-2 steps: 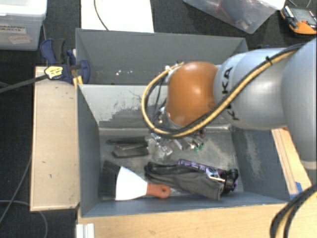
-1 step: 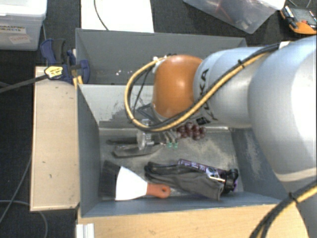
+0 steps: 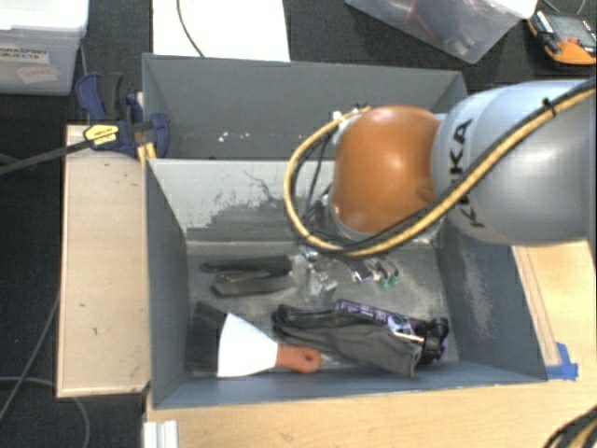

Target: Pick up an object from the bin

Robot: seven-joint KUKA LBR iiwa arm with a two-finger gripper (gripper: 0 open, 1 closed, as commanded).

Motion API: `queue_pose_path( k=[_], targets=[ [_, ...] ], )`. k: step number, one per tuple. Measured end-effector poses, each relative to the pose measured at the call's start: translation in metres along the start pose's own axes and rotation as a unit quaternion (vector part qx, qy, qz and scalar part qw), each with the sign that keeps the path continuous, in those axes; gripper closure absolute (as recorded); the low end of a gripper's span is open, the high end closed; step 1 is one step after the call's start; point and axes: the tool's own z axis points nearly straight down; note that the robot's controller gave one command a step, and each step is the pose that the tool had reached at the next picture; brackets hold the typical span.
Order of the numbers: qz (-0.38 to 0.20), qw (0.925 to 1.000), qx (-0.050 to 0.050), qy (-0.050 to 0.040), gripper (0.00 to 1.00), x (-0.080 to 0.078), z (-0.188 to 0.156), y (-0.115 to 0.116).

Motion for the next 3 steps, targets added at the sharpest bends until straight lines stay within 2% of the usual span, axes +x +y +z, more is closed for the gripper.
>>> queue_pose_path(
  k=[1, 2, 3],
  targets=[
    [0.021, 0.9998, 0.001, -0.0058, 1.00, -0.014, 0.010, 0.000],
    [0.089, 0.9960, 0.001, -0.0077, 1.00, -0.038, 0.047, -0.028],
    [0.013, 0.9999, -0.001, -0.0051, 1.00, -0.003, 0.028, -0.087]
  ],
)
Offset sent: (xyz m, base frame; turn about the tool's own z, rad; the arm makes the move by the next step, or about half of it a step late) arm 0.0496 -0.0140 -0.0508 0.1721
